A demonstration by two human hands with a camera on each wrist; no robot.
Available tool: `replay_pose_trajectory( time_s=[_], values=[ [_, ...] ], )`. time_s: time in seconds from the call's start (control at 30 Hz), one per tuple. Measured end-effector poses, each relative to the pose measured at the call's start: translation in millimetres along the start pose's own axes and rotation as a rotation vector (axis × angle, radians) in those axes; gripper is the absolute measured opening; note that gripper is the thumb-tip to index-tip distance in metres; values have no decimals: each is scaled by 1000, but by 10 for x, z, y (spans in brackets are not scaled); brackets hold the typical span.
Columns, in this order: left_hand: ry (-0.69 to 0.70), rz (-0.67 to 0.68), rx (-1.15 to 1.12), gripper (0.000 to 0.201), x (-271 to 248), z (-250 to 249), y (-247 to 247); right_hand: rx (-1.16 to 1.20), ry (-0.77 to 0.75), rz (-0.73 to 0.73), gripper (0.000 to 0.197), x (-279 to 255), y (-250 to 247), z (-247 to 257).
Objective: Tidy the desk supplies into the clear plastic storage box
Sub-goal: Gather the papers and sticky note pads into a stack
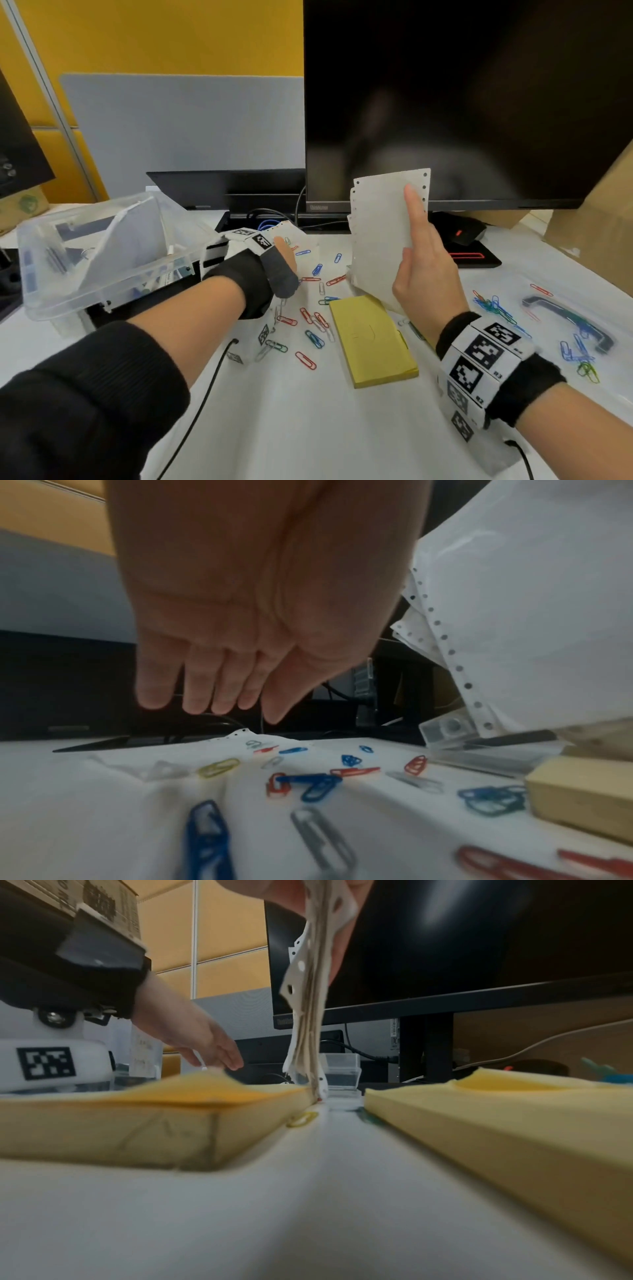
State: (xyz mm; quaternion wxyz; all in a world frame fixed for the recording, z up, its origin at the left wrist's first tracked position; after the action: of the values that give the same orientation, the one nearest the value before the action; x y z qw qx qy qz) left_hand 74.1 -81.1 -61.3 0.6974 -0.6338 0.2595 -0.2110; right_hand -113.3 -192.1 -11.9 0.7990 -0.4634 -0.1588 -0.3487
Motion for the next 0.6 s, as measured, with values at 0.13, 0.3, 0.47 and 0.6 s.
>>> replay_pose_trajectory(
  time_s=[0.13, 0.3, 0.47, 0.6],
  values=[
    [19, 72, 98, 51, -8, 9, 95, -2, -5, 7, 87, -11, -17, -4],
    [17, 44, 30, 60, -10, 69, 129, -69, -6, 15, 100, -5, -15, -15],
    [-13, 46, 24, 48, -104, 94, 114, -131, -19, 35, 107, 8, 13, -40],
    [-153, 87, -86, 20, -76, 177, 158, -128, 50, 92, 79, -2, 65, -111]
  ],
)
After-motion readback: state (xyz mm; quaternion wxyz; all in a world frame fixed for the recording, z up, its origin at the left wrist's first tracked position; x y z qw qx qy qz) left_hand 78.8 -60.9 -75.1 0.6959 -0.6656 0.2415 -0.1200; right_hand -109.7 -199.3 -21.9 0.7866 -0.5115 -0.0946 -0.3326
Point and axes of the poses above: each hand's wrist, its own x-axis towards the middle knuckle, its own y-axis out of the palm, z = x × y, the point moved 6 cm from there along x, towards the middle knuckle, and after that the axes turned 2 degrees about y, right-handed, at the moved point
